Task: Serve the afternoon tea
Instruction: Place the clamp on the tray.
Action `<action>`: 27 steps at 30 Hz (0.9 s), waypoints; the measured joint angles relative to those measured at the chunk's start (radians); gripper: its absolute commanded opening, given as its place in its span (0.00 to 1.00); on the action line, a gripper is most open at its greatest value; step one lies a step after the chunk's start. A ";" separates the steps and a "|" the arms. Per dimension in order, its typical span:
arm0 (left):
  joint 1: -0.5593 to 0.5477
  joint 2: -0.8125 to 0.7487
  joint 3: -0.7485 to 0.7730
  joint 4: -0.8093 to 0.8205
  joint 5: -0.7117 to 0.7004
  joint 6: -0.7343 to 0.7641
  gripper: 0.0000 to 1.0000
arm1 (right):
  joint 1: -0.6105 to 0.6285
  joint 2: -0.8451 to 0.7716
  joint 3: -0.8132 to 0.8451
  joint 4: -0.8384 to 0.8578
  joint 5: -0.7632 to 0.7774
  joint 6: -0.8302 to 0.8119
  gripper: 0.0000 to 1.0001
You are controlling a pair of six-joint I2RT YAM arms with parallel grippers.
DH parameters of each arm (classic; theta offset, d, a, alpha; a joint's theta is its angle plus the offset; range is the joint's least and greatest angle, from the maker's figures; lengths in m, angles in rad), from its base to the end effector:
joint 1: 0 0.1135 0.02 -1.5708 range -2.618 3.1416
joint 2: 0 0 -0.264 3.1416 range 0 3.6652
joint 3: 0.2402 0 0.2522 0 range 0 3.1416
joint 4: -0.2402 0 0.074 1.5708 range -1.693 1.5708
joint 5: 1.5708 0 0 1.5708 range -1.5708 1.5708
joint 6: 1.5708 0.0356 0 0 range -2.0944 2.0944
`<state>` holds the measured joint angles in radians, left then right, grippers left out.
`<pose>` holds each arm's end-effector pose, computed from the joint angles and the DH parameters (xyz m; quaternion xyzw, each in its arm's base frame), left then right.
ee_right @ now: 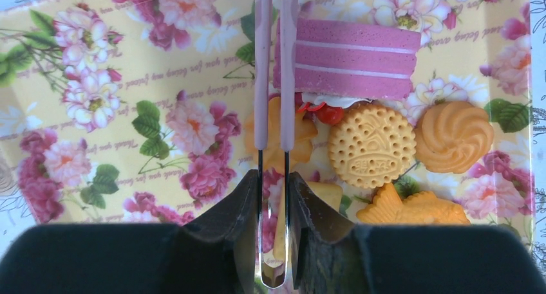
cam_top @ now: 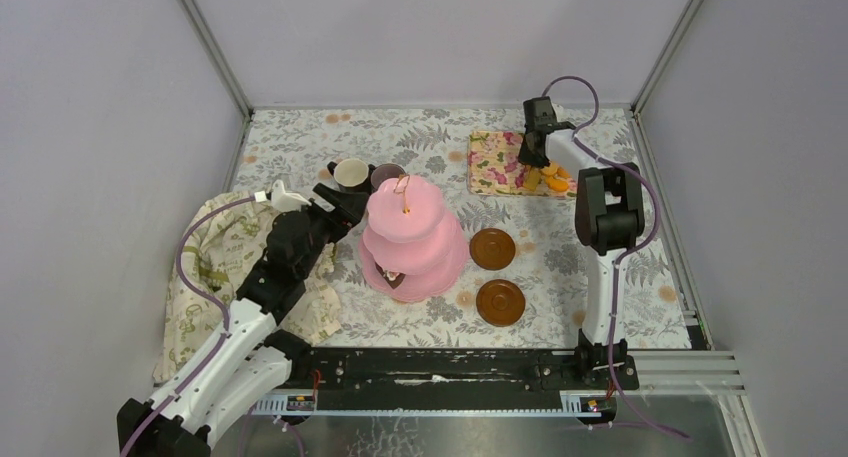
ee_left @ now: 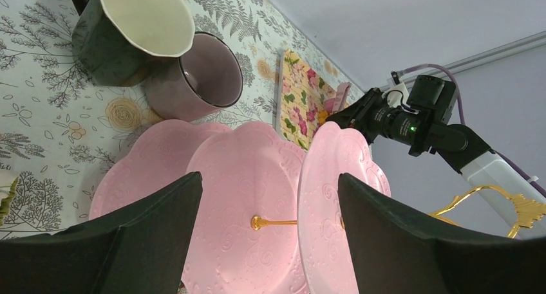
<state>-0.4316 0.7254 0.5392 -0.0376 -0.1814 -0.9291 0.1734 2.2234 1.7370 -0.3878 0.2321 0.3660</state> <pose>0.1667 -0.0697 0.2781 -0.2464 0.7406 -0.3357 0.5274 0.4886 0.0773 0.1784 0.1291 0.9255 -0.0146 0.3557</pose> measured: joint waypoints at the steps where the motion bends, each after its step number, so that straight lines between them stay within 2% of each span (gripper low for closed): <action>1: 0.000 -0.001 0.000 0.000 0.000 0.000 0.85 | 0.000 -0.006 -0.001 -0.001 -0.003 -0.003 0.00; 8: 0.000 -0.004 0.000 -0.001 0.000 0.000 0.84 | -0.001 -0.046 -0.001 -0.004 -0.014 -0.019 0.00; 11: 0.000 -0.006 0.000 -0.001 0.000 0.000 0.84 | -0.001 -0.057 -0.004 -0.004 -0.014 -0.021 0.10; 14: 0.000 -0.008 0.000 -0.001 0.000 0.000 0.84 | -0.001 -0.071 -0.014 -0.008 -0.006 -0.021 0.16; 19: 0.000 -0.008 0.000 -0.002 -0.001 0.000 0.85 | -0.013 -0.074 -0.013 -0.028 -0.005 -0.021 0.34; 27: 0.000 0.000 0.000 -0.001 -0.001 0.000 0.85 | -0.059 -0.059 0.015 -0.055 -0.008 -0.018 0.44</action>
<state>-0.4316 0.7258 0.5392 -0.0383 -0.1825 -0.9287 0.1146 2.1643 1.7523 -0.4427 0.2237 0.3481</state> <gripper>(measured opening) 0.845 0.409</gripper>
